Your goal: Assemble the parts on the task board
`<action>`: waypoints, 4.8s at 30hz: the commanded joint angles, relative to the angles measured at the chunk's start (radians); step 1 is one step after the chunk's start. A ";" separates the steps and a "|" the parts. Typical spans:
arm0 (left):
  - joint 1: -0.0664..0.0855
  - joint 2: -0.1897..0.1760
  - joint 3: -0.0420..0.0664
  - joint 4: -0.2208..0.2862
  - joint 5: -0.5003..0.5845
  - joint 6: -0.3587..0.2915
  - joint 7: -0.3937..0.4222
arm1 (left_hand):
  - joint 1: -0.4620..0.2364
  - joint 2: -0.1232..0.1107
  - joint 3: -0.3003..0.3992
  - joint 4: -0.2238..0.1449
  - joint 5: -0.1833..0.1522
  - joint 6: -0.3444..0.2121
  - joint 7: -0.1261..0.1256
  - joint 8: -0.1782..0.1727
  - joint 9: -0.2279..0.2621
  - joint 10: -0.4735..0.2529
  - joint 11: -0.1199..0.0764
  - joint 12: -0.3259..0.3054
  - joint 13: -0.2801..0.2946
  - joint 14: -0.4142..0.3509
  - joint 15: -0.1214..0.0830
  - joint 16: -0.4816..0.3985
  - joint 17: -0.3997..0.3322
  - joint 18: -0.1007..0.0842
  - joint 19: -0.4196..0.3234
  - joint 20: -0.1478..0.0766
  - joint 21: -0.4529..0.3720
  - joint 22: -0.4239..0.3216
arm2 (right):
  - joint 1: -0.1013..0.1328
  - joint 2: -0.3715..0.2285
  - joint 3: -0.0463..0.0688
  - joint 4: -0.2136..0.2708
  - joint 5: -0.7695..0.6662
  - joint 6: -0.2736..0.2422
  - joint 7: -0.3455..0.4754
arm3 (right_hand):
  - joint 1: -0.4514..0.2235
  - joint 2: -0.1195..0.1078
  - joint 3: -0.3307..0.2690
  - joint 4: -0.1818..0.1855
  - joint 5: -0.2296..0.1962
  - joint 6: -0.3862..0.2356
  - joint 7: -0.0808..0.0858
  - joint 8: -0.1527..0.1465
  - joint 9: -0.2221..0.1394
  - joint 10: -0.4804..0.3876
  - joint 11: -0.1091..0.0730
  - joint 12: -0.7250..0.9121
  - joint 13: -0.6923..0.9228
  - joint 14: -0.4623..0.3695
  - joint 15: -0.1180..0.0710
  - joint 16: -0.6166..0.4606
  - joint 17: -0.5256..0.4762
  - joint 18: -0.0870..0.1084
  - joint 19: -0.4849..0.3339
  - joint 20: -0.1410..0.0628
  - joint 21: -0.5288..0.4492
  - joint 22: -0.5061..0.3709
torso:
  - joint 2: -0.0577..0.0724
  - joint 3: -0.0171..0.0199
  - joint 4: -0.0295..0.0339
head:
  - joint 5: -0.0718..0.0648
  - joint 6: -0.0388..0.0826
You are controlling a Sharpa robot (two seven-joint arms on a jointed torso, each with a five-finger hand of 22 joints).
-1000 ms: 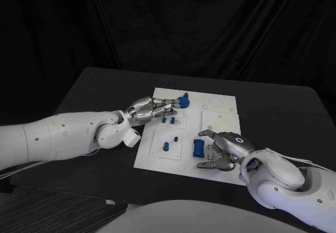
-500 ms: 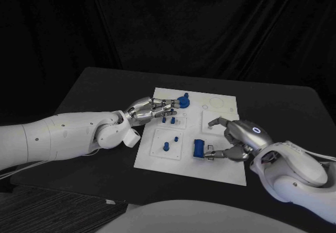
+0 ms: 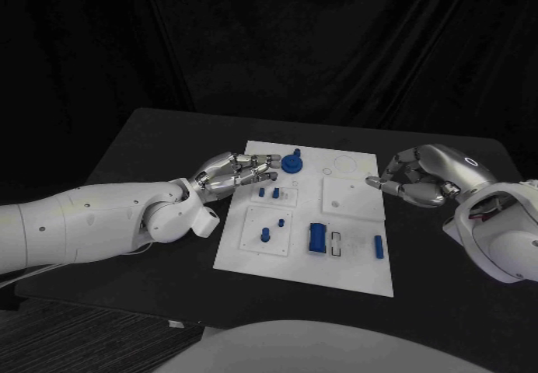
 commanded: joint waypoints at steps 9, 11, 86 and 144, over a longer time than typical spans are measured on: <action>0.015 -0.056 0.001 0.038 -0.248 -0.208 0.228 | -0.013 -0.054 -0.027 0.019 0.008 -0.026 -0.036 -0.008 0.007 0.005 -0.040 -0.019 0.007 -0.068 -0.056 -0.042 -0.005 -0.023 -0.040 -0.051 -0.016 -0.053 | 0.014 -0.009 0.000 -0.055 0.281 0.422 -0.230 | 0.187 0.003 0.136 -0.064 0.304 0.038 0.016 -0.183 0.004 0.112 0.007 0.016 0.264 0.076 0.007 -0.042 0.128 0.051 -0.045 0.003 -0.143 0.080 | 0.000 -0.0037 0.0072 | 0.001 0.000; 0.016 -0.053 0.001 0.031 -0.293 -0.222 0.224 | -0.027 -0.057 -0.048 0.031 -0.017 -0.091 -0.050 -0.031 0.000 -0.023 -0.055 -0.063 0.002 -0.092 -0.069 -0.062 -0.012 -0.022 -0.058 -0.055 -0.022 -0.073 | 0.014 0.000 0.000 -0.066 0.328 0.461 -0.243 | 0.180 0.002 0.136 -0.057 0.290 0.056 0.013 -0.191 0.006 0.113 0.004 0.017 0.265 0.077 0.005 -0.044 0.126 0.050 -0.036 0.003 -0.127 0.083 | 0.000 -0.0030 0.0051 | -0.001 0.000; 0.011 0.010 0.001 -0.028 -0.373 -0.194 0.185 | -0.036 0.067 -0.254 0.032 -0.101 -0.357 -0.165 -0.062 -0.019 -0.037 -0.021 -0.204 -0.005 -0.095 -0.052 -0.067 -0.014 -0.061 -0.066 -0.092 -0.021 -0.090 | -0.083 0.142 0.000 -0.177 0.364 0.566 -0.280 | 0.295 0.047 0.114 -0.265 0.158 0.165 0.015 -0.451 0.094 0.113 0.003 0.017 0.265 0.073 0.001 -0.067 0.086 0.050 -0.010 -0.004 -0.162 0.081 | 0.002 -0.0001 -0.0015 | -0.006 0.000; 0.005 0.030 0.001 -0.042 -0.373 -0.145 0.148 | 0.017 0.072 -0.219 0.017 -0.055 -0.318 -0.133 -0.058 -0.015 -0.004 0.017 -0.149 0.001 -0.060 -0.019 -0.053 -0.004 -0.064 -0.057 -0.061 -0.014 -0.080 | -0.069 0.127 0.000 -0.105 1.056 0.332 -0.221 | 0.212 -0.001 0.353 -0.423 0.349 0.216 0.022 -0.480 0.130 0.113 0.008 0.017 0.265 0.076 0.004 -0.055 0.098 0.041 -0.009 -0.003 -0.063 0.098 | 0.002 -0.0006 0.0010 | -0.004 0.000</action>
